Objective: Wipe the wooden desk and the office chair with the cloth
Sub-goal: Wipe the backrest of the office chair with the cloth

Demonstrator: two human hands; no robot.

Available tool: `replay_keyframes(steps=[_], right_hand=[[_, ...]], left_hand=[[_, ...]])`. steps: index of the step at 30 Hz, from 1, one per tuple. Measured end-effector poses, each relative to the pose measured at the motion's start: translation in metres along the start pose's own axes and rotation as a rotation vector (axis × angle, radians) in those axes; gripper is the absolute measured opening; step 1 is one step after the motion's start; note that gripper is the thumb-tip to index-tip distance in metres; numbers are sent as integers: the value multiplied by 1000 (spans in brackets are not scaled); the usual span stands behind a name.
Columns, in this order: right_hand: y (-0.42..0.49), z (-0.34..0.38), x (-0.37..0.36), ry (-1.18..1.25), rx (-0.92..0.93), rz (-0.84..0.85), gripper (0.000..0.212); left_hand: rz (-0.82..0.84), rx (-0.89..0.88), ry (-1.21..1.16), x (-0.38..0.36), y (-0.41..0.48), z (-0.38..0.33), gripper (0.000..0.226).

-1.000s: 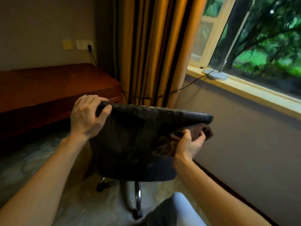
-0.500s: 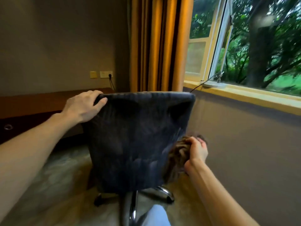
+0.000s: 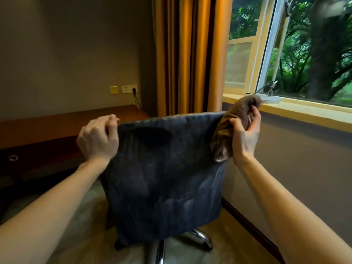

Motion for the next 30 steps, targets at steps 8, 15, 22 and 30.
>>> replay_keyframes(steps=[8,15,22,30], right_hand=[[4,-23,-45,-195,208,10,76],[16,1,-24,-271,161,198,81],[6,-7,-30,-139,241,110,72],[-75,14,-64,-137,398,256,67]], left_hand=[[177,463,-33,-4,51,11,47],[630,226,183,2,50,-4,67],[523,328,184,-3,38,-10,53],[569,263,117,0,27,-36,72]])
Point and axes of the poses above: each hand's wrist, its own y-axis towards the middle knuckle, its own x-axis out of the back of the hand, z = x × y, the point moved 2 cm from there along y, towards the middle knuckle, and after that the axes turned 10 degrees about -z, right-handed, at the moved point
